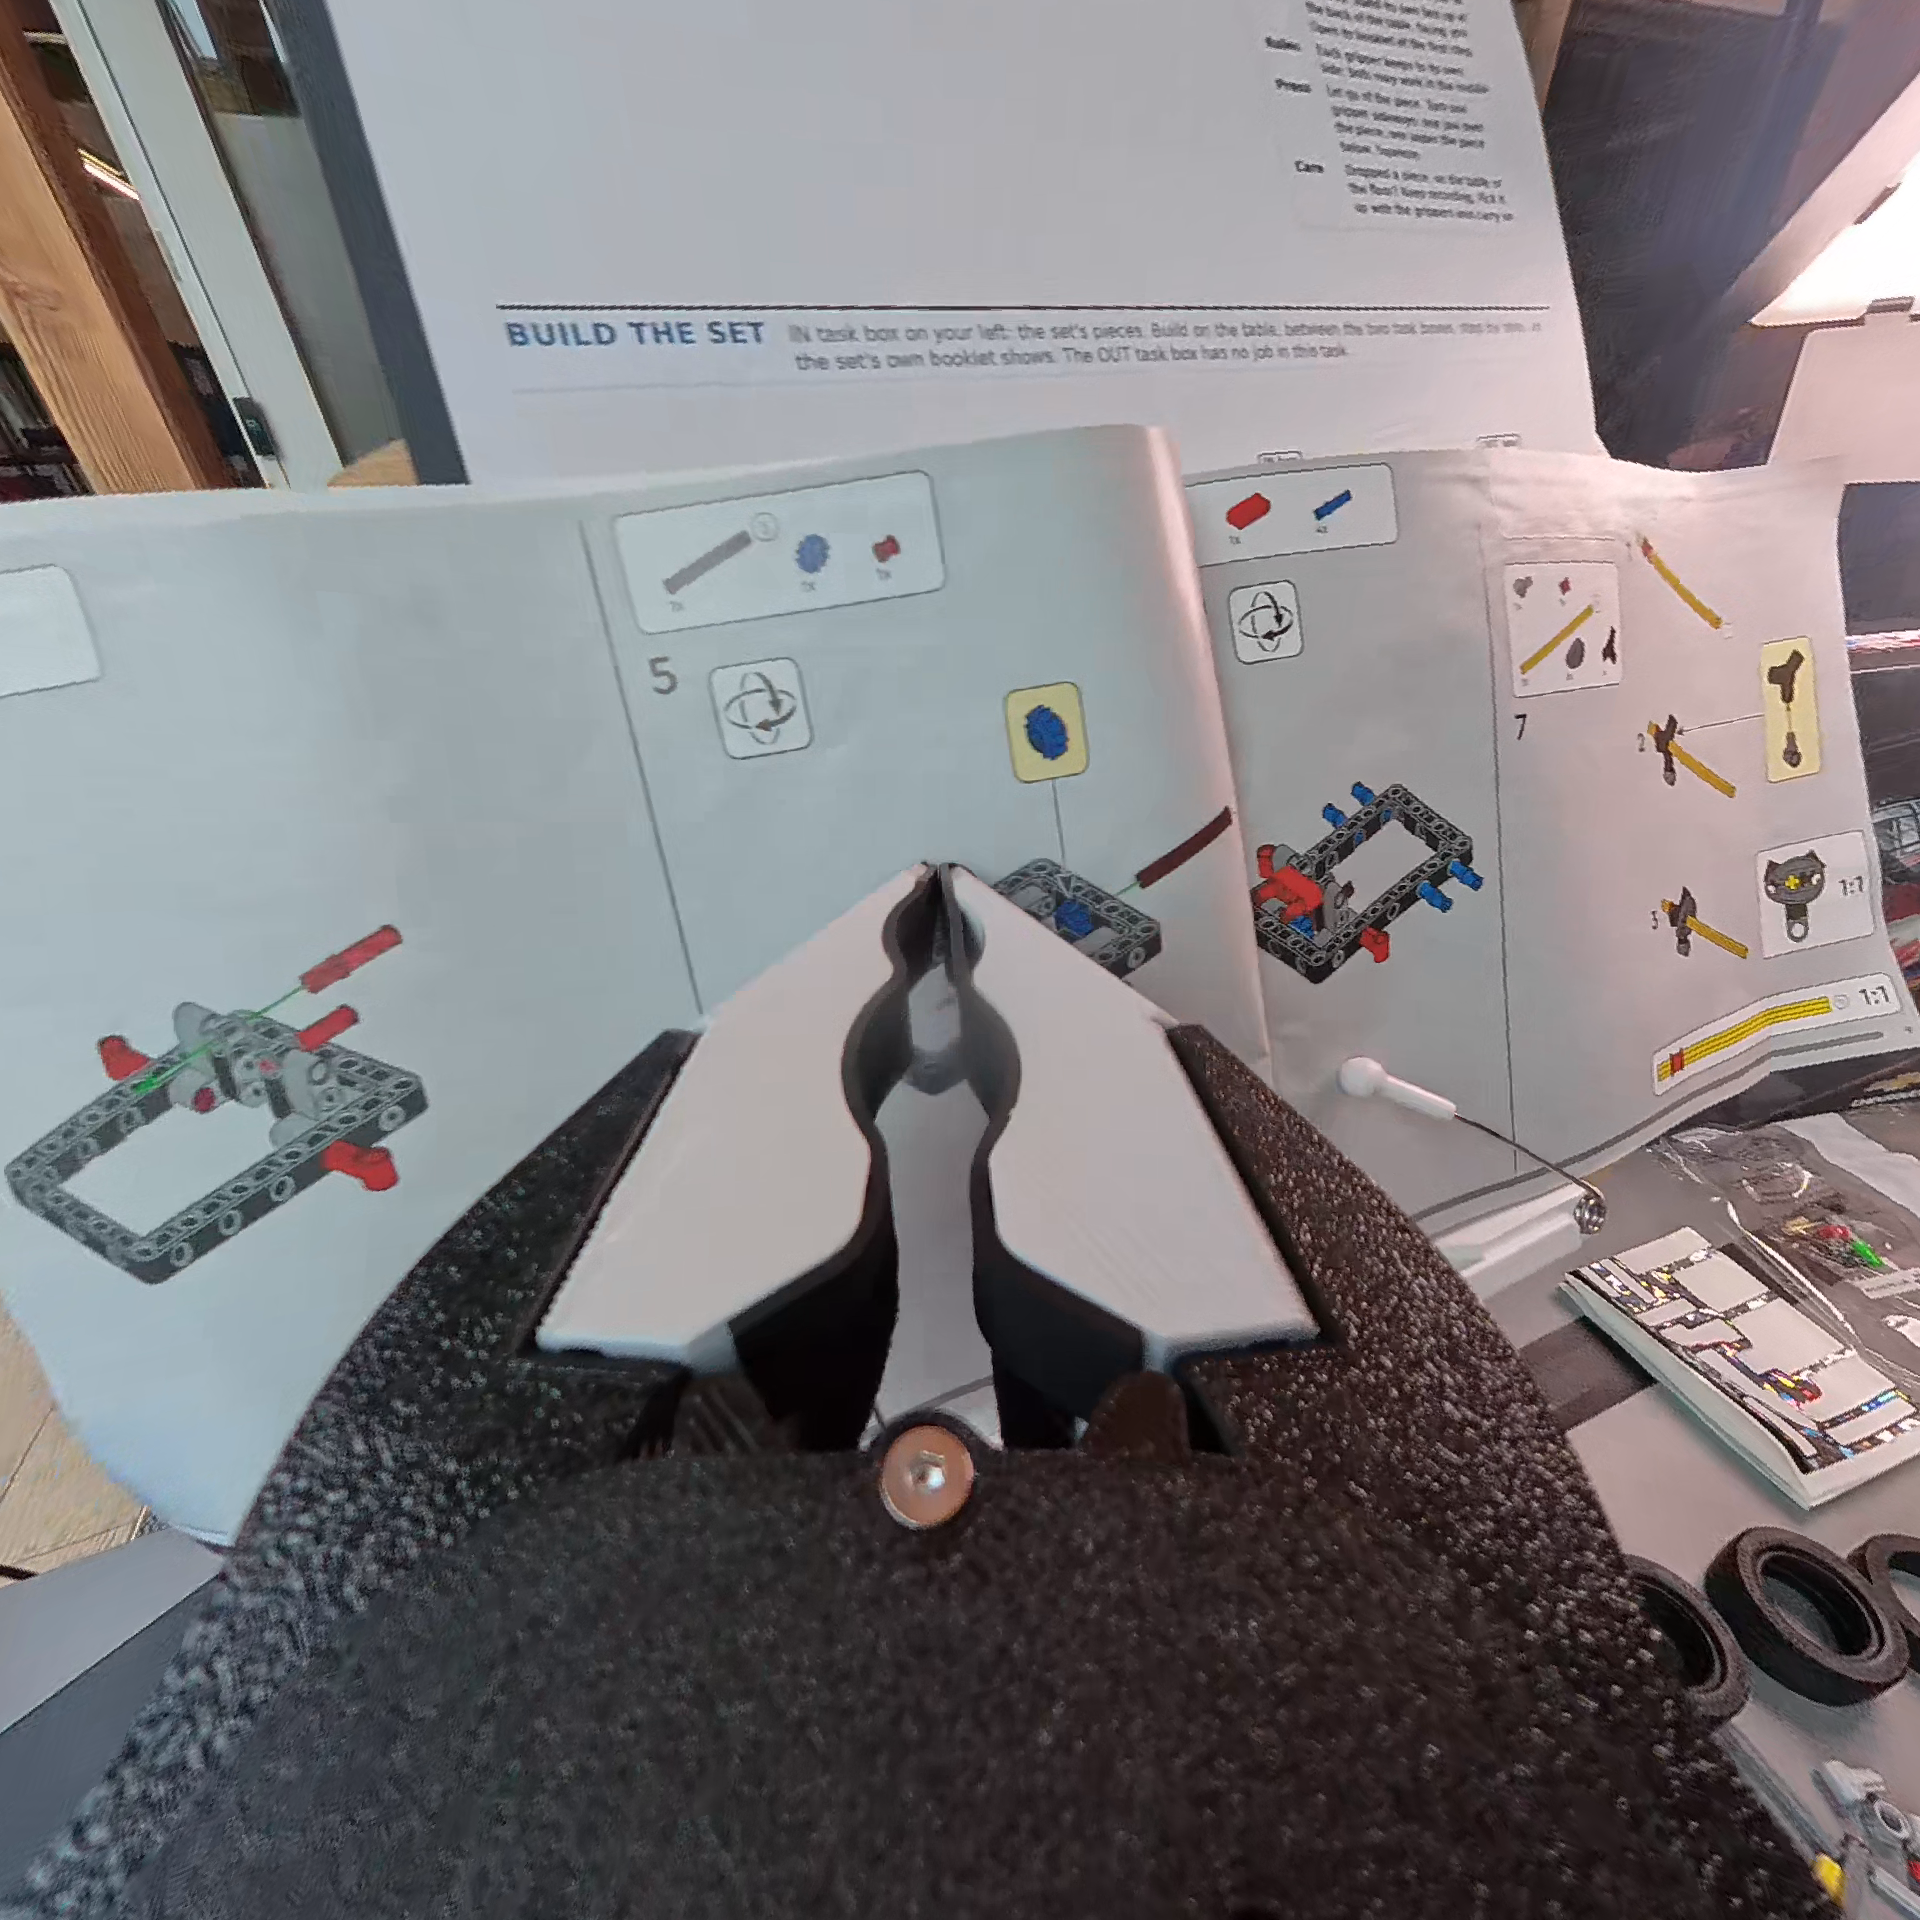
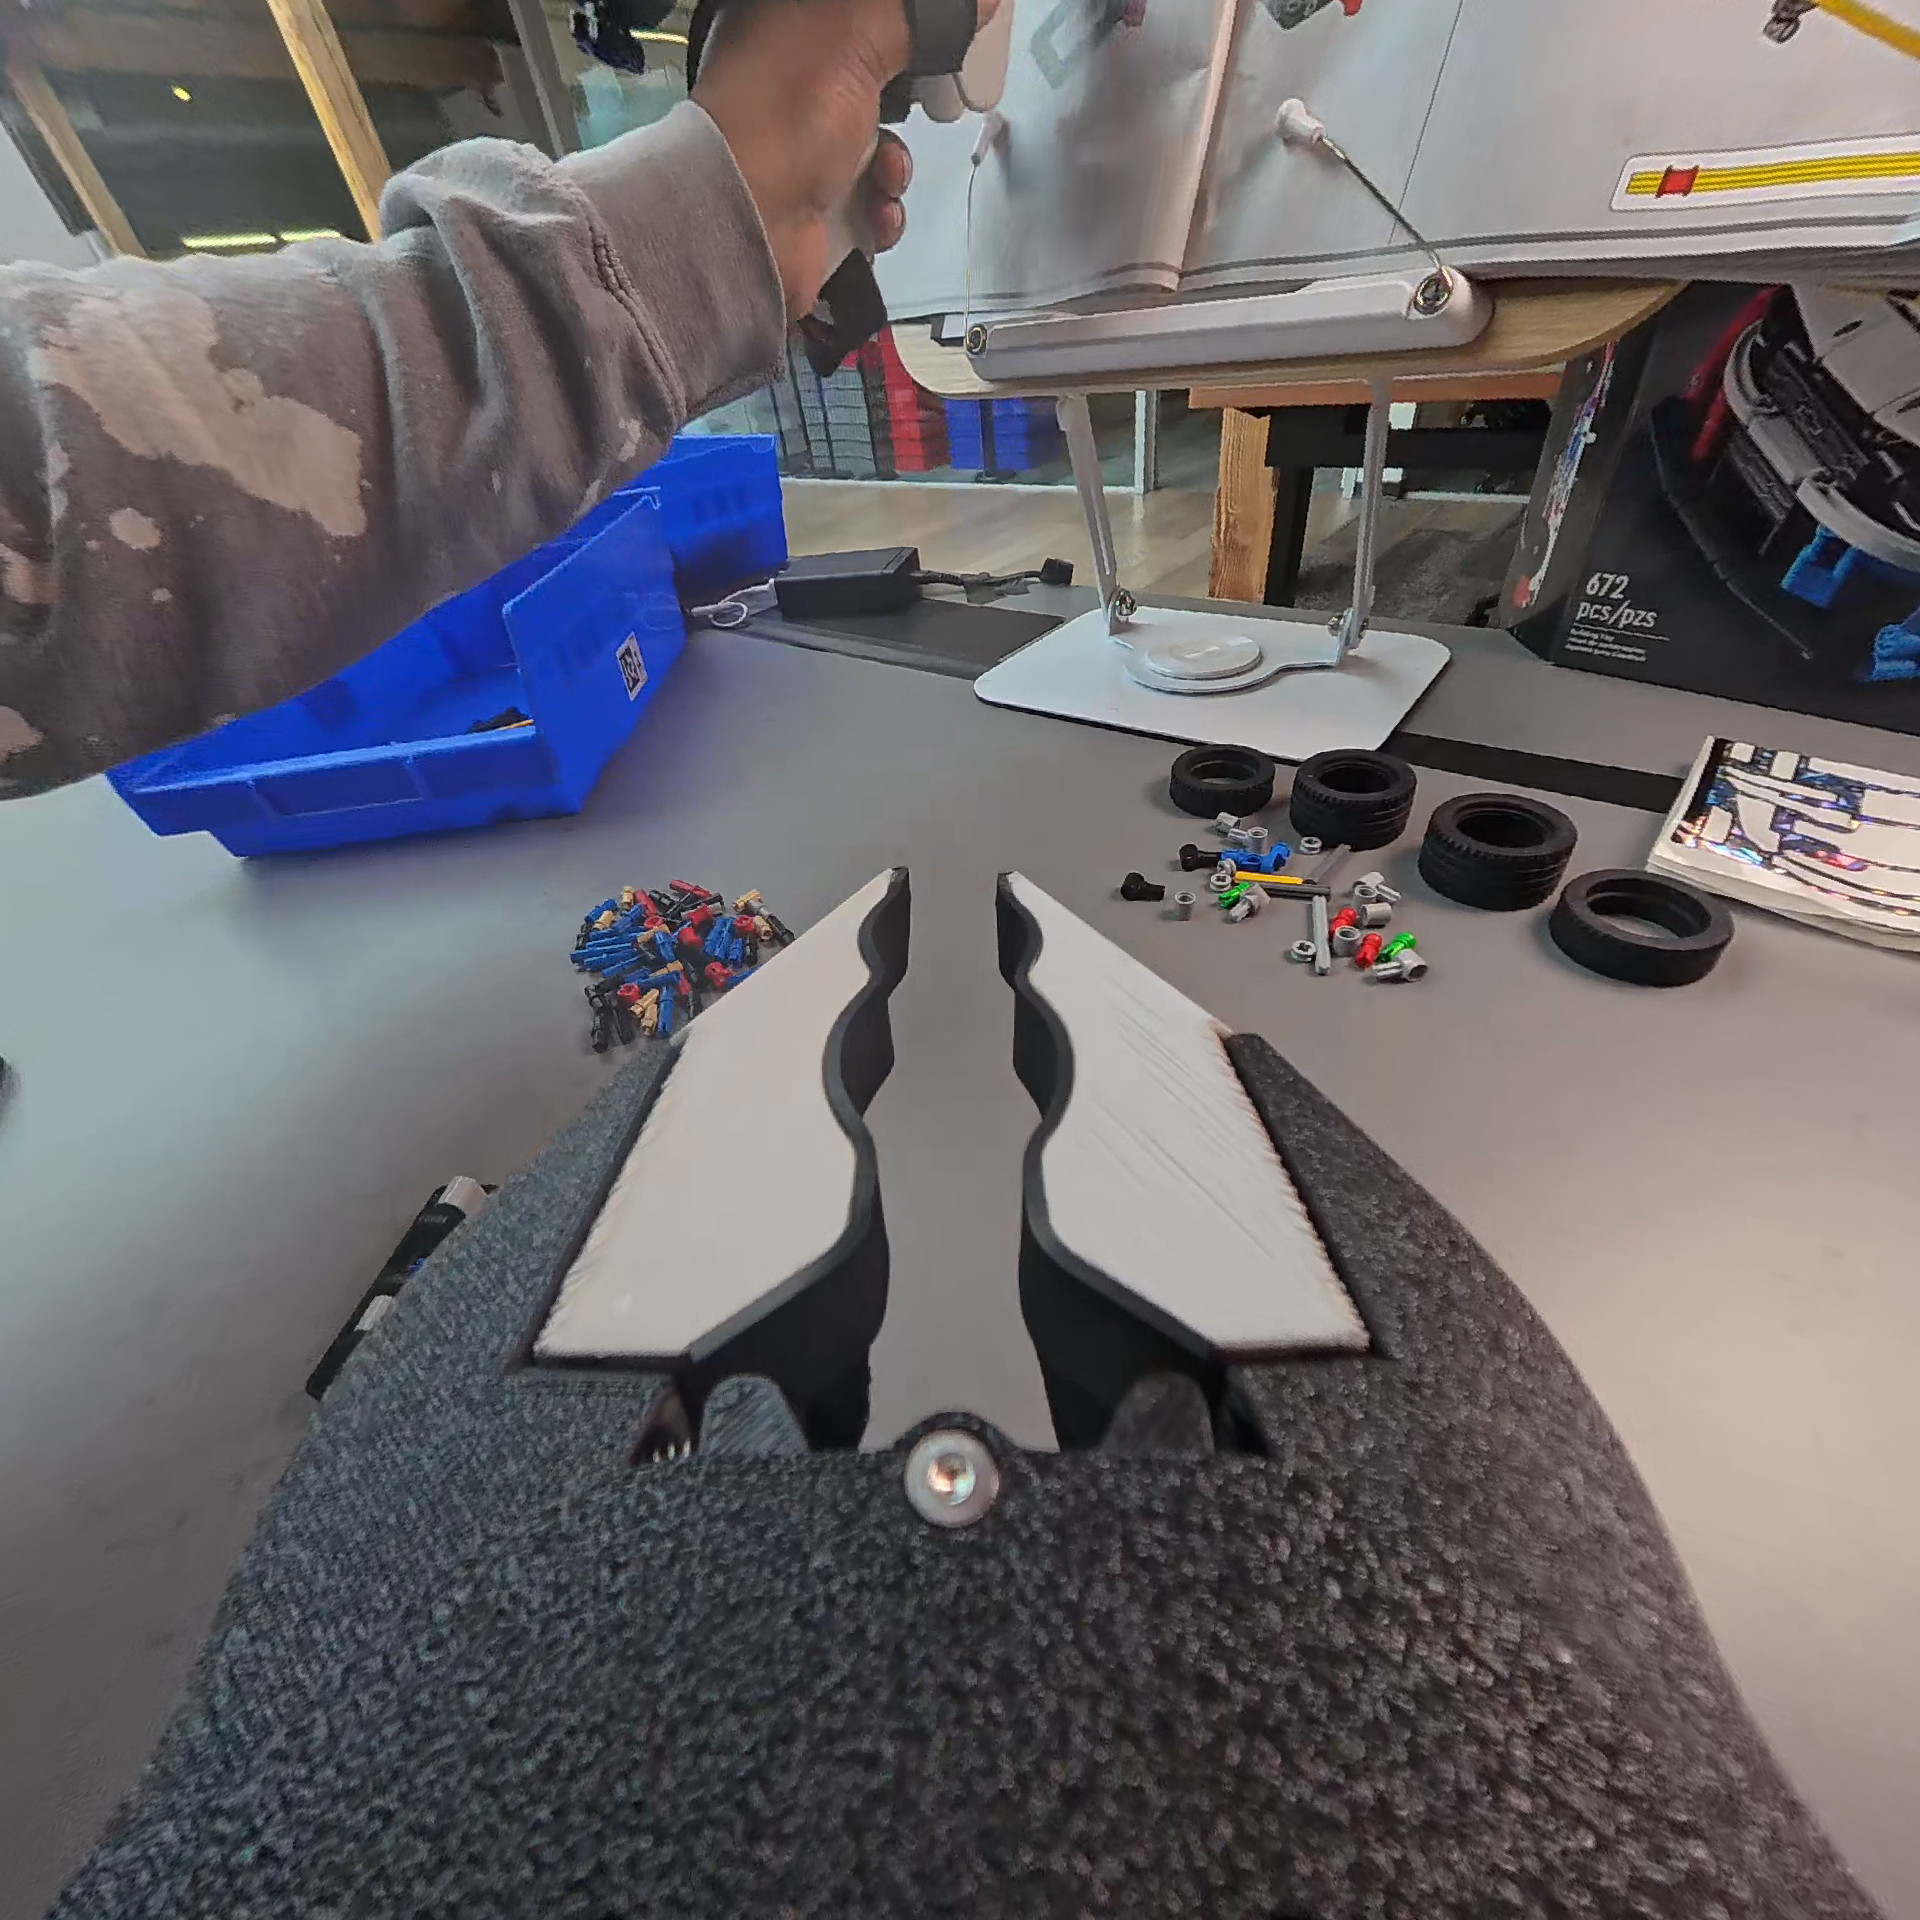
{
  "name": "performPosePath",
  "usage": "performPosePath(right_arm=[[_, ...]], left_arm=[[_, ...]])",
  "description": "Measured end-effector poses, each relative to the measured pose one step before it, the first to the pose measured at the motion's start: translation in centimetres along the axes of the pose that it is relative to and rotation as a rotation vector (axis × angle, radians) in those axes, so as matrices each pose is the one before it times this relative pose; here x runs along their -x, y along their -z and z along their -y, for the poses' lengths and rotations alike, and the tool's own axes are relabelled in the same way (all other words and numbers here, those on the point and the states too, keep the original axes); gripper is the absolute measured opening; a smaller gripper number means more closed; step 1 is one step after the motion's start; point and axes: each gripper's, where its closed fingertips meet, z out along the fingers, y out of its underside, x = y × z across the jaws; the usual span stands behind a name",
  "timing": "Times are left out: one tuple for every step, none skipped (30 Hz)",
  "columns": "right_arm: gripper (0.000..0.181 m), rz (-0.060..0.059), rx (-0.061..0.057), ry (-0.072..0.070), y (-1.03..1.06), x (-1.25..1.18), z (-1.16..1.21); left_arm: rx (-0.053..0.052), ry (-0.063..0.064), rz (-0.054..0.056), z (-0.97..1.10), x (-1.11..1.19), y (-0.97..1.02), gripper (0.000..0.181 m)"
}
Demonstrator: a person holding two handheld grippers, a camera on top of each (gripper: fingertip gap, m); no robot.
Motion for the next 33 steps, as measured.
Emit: performPosePath(right_arm=[[0.016, 0.0055, 0.0019, -0.0102, -0.088, 0.008, -0.069], [0.016, 0.0057, 0.0063, -0.0071, -0.11, 0.041, -0.119], [0.017, 0.0046, 0.0073, -0.0011, -0.101, 0.065, -0.092], [0.017, 0.003, 0.0042, 0.0025, -0.066, 0.082, -0.054], [0.017, 0.0001, 0.0014, 0.0051, -0.02, 0.061, -0.028], [0.017, -0.0018, -0.0022, 0.0059, 0.024, 0.038, 0.033], [0.017, -0.0019, -0.0032, 0.0052, 0.041, 0.022, 0.047], [0.017, -0.0011, -0.0018, 0.0034, 0.037, 0.008, 0.023], [0.017, -0.0015, -0.0006, 0.0014, 0.03, -0.023, 0.004], [0.017, -0.0004, -0.0012, -0.0015, 0.013, -0.024, 0.018], [0.017, 0.0004, -0.0009, -0.0027, 0.007, -0.024, 0.006], [0.017, 0.0012, -0.0004, -0.0035, 0.003, -0.026, 0.003], [0.017, 0.0024, 0.0, -0.0036, -0.004, -0.006, -0.012], [0.017, 0.0026, 0.0002, -0.0025, -0.004, 0.012, -0.007], [0.017, 0.0023, -0.0004, -0.001, 0.009, 0.014, 0.008], [0.017, 0.0026, -0.0011, 0.0005, 0.018, 0.045, 0.011], [0.017, 0.0015, -0.0009, 0.0019, 0.018, 0.042, 0.015], [0.017, 0.0001, -0.0002, 0.0029, 0.037, 0.031, -0.009], [0.017, 0.0008, 0.0001, 0.0032, 0.039, 0.038, -0.012], [0.017, 0.0011, -0.0001, 0.0028, 0.036, 0.036, 0.002], [0.017, 0.0004, -0.0002, 0.0021, 0.03, 0.021, -0.004], [0.017, 0.0008, 0.0, 0.0009, 0.034, 0.013, -0.005], [0.017, 0.0009, -0.0002, -0.0002, 0.017, 0.007, 0.002], [0.017, 0.001, 0.0002, -0.0004, 0.012, 0.014, 0.006], [0.017, 0.0015, 0.0005, -0.0001, 0.01, 0.009, -0.006], [0.017, 0.0018, 0.0003, 0.0002, 0.005, 0.033, -0.005], [0.017, 0.0011, 0.0001, 0.0007, -0.006, 0.023, -0.002], [0.017, 0.0008, -0.0003, 0.0012, 0.004, 0.022, 0.001], [0.017, 0.0008, -0.0005, 0.0017, 0.017, 0.025, 0.011], [0.017, 0.0, 0.0016, 0.0026, 0.027, 0.028, -0.03], [0.018, 0.0004, 0.0031, 0.0031, 0.031, 0.043, -0.05], [0.018, 0.0014, 0.0049, 0.0025, 0.054, 0.058, -0.077], [0.019, 0.0033, 0.0073, 0.0013, 0.033, 0.107, -0.106]], left_arm=[[0.0059, 0.0017, 0.0025, -0.063, 0.53, 0.136, 0.0], [0.0006, -0.0044, 0.0011, -0.003, 0.399, 0.148, 0.0], [-0.0019, -0.0057, 0.0007, 0.014, 0.304, 0.154, 0.0], [0.0024, -0.0031, -0.0007, -0.083, 0.212, 0.1, 0.0], [0.0045, -0.0005, -0.0016, -0.16, 0.122, 0.061, 0.0], [0.0033, -0.0008, -0.0013, -0.179, 0.044, 0.043, 0.0], [0.0026, -0.0034, -0.0021, -0.174, -0.051, 0.031, 0.0], [0.0009, -0.0056, -0.0042, -0.134, -0.175, 0.023, 0.0], [-0.0013, -0.0058, -0.008, -0.09, -0.287, 0.016, 0.0], [-0.0025, -0.0056, -0.0116, -0.027, -0.388, -0.008, 0.0], [-0.0021, -0.0065, -0.0112, -0.008, -0.427, -0.022, 0.001], [0.0008, -0.0079, -0.0106, -0.003, -0.441, -0.071, 0.001], [0.0028, -0.01, -0.0138, -0.014, -0.505, -0.118, 0.001], [0.0041, -0.0141, -0.011, -0.002, -0.495, -0.139, 0.001], [0.0044, -0.0181, -0.0031, 0.025, -0.38, -0.149, 0.001], [0.003, -0.0159, -0.001, 0.075, -0.3, -0.133, 0.001], [0.0021, -0.0089, -0.0001, 0.088, -0.223, -0.126, 0.001], [0.0014, -0.0039, 0.0004, 0.082, -0.139, -0.097, 0.001], [0.0023, -0.0006, 0.0, 0.047, -0.091, -0.075, 0.001], [0.0046, 0.0024, 0.0012, -0.027, -0.021, -0.065, 0.001], [0.0052, 0.0044, 0.001, -0.081, -0.003, -0.035, 0.001], [0.0051, 0.0043, -0.0003, -0.102, -0.021, -0.006, 0.001], [0.0054, 0.0014, 0.001, -0.134, -0.006, 0.015, 0.001], [0.0046, -0.0019, 0.0016, -0.138, -0.024, 0.051, 0.001], [0.004, -0.0033, 0.0001, -0.147, -0.057, 0.066, 0.001], [0.0046, -0.0038, -0.0006, -0.164, -0.074, 0.07, 0.001], [0.0043, -0.0048, 0.0001, -0.162, -0.057, 0.088, 0.002], [0.0024, -0.0041, 0.0001, -0.117, -0.024, 0.153, 0.003], [-0.0014, 0.0013, -0.0038, -0.003, -0.074, 0.3, 0.004], [-0.0056, 0.0114, -0.0133, 0.054, -0.272, 0.544, 0.005], [-0.0063, 0.0244, -0.0286, -0.031, -0.636, 0.81, 0.006], [0.0001, 0.0333, -0.0479, -0.338, -1.175, 0.992, 0.006], [0.0095, 0.0314, -0.0605, -0.698, -1.654, 1.1, 0.006]])
